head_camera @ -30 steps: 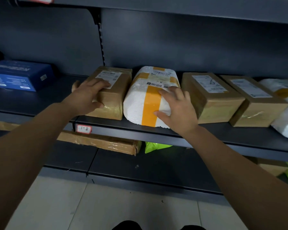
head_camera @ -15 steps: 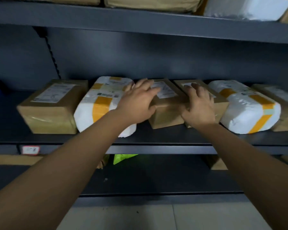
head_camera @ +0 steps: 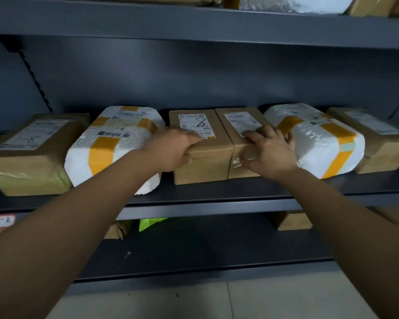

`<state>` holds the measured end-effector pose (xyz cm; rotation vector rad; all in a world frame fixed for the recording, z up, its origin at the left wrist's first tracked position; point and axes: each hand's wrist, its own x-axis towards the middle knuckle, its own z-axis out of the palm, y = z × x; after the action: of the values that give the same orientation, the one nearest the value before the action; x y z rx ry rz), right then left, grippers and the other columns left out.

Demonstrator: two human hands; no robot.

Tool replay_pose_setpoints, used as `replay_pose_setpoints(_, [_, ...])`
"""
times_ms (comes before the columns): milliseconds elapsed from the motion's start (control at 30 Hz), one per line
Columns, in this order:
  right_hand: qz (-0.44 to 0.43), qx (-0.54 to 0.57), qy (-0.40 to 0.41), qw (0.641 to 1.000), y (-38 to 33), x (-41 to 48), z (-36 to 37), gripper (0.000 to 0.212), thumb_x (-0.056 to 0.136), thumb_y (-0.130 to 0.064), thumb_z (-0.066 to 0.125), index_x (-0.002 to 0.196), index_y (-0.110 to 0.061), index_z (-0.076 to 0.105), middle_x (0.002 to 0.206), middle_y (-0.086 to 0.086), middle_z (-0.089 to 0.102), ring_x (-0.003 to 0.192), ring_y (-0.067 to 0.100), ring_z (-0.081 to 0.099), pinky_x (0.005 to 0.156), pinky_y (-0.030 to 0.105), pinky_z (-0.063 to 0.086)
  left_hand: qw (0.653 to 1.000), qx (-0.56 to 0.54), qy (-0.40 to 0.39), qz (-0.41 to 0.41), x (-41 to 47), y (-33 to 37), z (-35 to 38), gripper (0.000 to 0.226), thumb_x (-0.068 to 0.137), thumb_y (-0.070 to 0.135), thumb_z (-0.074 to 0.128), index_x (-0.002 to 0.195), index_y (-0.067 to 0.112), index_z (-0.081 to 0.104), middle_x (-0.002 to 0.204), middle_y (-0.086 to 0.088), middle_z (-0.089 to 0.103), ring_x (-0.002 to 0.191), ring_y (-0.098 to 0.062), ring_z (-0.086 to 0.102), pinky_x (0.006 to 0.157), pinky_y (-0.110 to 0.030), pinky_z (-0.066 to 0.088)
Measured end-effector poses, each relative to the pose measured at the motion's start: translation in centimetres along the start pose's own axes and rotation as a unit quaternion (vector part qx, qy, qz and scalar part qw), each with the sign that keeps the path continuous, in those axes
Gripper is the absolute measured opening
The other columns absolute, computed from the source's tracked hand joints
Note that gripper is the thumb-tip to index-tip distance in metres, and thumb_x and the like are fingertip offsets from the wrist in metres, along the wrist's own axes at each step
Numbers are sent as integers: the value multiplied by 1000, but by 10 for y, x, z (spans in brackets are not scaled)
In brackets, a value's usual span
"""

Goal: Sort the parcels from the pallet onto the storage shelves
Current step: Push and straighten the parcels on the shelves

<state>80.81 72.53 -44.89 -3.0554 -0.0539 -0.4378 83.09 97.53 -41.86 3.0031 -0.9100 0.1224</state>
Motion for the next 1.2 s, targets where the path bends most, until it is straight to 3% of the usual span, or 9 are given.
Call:
replay_pose_setpoints(133, [-12, 12, 15, 1000, -9, -9, -1, 69, 82, -55, 64, 144, -37, 40, 141, 1, 39, 131, 27, 33, 113, 55, 23, 1000, -16, 5, 12, -12, -11, -3, 68, 86, 28, 69, 147, 26, 39, 153, 3, 39, 139, -19, 37, 113, -37, 30])
replay_pose_setpoints(333, [-8, 9, 34, 999, -18, -22, -2, 68, 82, -54, 64, 144, -36, 42, 142, 0, 41, 130, 27, 36, 111, 52, 26, 998, -56, 5, 12, -23, -16, -5, 68, 84, 23, 71, 146, 26, 41, 149, 3, 44, 134, -20, 42, 109, -37, 37])
replay_pose_setpoints(567, [15, -17, 4, 1000, -25, -31, -4, 62, 92, -47, 55, 149, -38, 30, 151, -2, 34, 139, 24, 31, 116, 60, 10, 998, -56, -1, 15, -28, -19, -4, 67, 86, 23, 70, 146, 29, 39, 148, 6, 44, 131, -20, 45, 106, -39, 40])
replay_pose_setpoints(700, [32, -27, -12, 999, -29, -34, -6, 60, 96, -36, 51, 151, -38, 26, 155, -3, 29, 142, 24, 29, 117, 61, 9, 1000, -22, 10, 17, -28, -17, -3, 65, 87, 26, 68, 145, 28, 40, 145, 4, 48, 128, -23, 49, 103, -39, 43])
replay_pose_setpoints(867, [40, -19, -64, 997, -34, -36, -13, 70, 96, -37, 53, 154, -35, 14, 162, -2, 14, 150, 20, 8, 118, 58, 4, 1000, -6, 8, 19, -30, -13, -2, 57, 89, 25, 66, 142, 25, 44, 138, 0, 54, 120, -24, 53, 97, -40, 46])
replay_pose_setpoints(933, [34, -26, -80, 996, -31, -45, -16, 79, 94, -38, 56, 155, -32, 6, 164, 1, 4, 151, 21, -2, 119, 54, 0, 1000, 5, -4, 19, -30, -12, -4, 59, 90, 28, 64, 144, 24, 40, 143, -2, 49, 126, -25, 49, 102, -42, 42])
replay_pose_setpoints(1067, [47, -3, 10, 999, 3, -61, -27, 76, 93, -39, 57, 155, -23, 16, 163, 8, 11, 151, 25, 3, 120, 47, 4, 1000, -4, 6, 3, -23, 15, -11, 71, 94, 50, 51, 153, 26, 20, 161, -1, 18, 147, -24, 18, 117, -47, 14])
replay_pose_setpoints(1200, [93, 4, 122, 988, 80, -58, -40, 66, 89, -40, 55, 147, -16, 38, 152, 15, 36, 142, 32, 28, 115, 45, 19, 995, -43, 79, 39, 12, 92, -18, 68, 94, 51, 49, 151, 21, 28, 158, -4, 25, 145, -23, 21, 118, -45, 19])
